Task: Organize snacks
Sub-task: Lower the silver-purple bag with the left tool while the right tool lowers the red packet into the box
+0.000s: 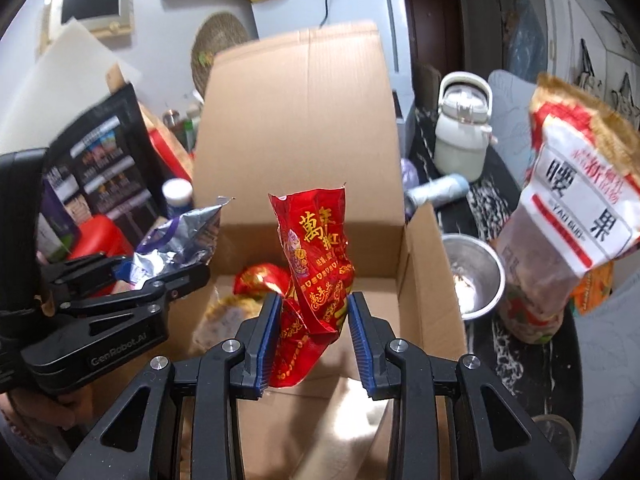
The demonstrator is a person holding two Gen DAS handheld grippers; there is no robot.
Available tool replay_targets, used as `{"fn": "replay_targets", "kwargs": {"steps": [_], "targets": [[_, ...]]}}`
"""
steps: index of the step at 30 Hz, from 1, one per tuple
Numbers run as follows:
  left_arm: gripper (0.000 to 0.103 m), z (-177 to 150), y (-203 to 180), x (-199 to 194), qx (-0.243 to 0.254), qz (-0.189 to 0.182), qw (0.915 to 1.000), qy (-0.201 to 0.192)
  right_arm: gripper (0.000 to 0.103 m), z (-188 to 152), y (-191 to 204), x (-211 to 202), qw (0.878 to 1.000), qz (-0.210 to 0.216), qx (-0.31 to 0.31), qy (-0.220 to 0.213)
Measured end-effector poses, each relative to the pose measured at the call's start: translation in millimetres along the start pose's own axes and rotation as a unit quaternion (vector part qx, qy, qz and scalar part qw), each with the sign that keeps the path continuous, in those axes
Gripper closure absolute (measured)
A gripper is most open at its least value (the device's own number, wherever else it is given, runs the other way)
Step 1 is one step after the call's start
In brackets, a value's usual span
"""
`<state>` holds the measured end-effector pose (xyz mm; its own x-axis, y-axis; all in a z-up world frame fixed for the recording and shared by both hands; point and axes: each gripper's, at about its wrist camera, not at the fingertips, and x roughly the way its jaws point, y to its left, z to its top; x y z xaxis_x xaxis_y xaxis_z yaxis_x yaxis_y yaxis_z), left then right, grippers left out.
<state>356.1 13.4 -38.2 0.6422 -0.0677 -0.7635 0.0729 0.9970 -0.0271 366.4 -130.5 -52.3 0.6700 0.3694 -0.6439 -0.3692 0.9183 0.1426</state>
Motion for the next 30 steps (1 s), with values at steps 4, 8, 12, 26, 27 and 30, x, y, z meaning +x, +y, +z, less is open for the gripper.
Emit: {"fn": "replay_targets", "kwargs": {"steps": [4,8,12,26,27,30], "targets": [[0.066,-5.2,-2.8,14.9,0.004,0.014,0.9992,0.038,0.069,-6.1,-1.7,17.8,0.999,0.006,0.0,0.034],[0.066,-11.2,-6.4,23.8,0.009,0.022,0.998,0.059,0.069,-14.0,0.6,27.6,0.998,-0.009,-0.011,0.054],[0.066,-9.7,-7.9,29.5,0.014,0.031,0.9969,0.071,0.069,-19.2,0.6,33.0,0.997,-0.021,-0.019,0.068],[0.065,-8.7,-16.7,42.0,0.018,0.042,0.9932,0.107,0.072,-21.4,-1.6,22.6,0.996,-0.062,-0.025,0.067],[0.063,-7.4,-17.4,43.3,0.018,0.043,0.9932,0.107,0.072,-21.4,-1.8,20.0,0.995,-0.064,-0.024,0.066],[0.055,-5.3,-21.2,36.4,0.02,0.051,0.9938,0.096,0.066,-22.0,-1.6,10.3,0.995,-0.071,-0.024,0.061]]}}
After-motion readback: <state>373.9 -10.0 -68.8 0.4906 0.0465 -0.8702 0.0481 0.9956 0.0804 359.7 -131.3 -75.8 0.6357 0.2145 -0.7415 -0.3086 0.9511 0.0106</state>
